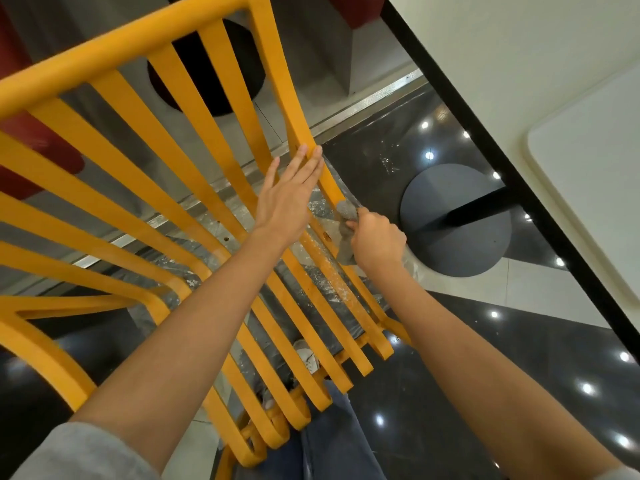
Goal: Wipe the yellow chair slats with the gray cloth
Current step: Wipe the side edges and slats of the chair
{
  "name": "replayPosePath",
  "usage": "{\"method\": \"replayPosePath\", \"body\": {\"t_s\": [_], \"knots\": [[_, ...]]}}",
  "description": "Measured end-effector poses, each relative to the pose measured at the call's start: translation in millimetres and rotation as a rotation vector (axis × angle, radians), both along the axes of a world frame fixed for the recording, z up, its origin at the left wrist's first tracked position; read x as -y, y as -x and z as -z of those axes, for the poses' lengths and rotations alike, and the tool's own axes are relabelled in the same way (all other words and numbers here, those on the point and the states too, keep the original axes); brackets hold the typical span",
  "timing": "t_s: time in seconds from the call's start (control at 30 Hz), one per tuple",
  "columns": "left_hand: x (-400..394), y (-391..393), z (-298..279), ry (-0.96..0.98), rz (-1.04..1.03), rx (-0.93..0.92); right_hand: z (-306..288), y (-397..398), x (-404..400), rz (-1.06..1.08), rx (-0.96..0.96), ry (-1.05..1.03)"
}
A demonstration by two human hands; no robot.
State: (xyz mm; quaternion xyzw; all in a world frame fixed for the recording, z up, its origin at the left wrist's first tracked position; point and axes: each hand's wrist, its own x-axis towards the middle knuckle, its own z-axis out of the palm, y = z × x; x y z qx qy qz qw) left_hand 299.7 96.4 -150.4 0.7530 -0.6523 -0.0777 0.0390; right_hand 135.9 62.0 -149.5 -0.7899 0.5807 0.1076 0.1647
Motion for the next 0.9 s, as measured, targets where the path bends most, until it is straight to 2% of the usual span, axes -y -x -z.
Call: {"method": "replayPosePath", "body": {"t_s": [0.33,0.53,0.63,0.77,0.83,0.9], "knots": [[1,4,-8,-0.069,-0.007,-0.011,-16,-11,5,0.099,-0.003,-0.116],[1,9,-5,-0.067,-0.046,0.025,-8,0,4,0.079,0.095,-0.163],[1,16,0,-0.031,-0.090,0.023,5,14,16,0.124,0.259,-0.160],[0,24,1,-0.012,-0.132,-0.008,16,33,42,0.280,0.561,-0.306],[-1,27,-2,0.007,-0.167,-0.092,14,43,55,0.375,0.743,-0.405],[-8,37,1,0.098,-0.265,-0.289,9,59,66,0.497,0.961,-0.502]]}}
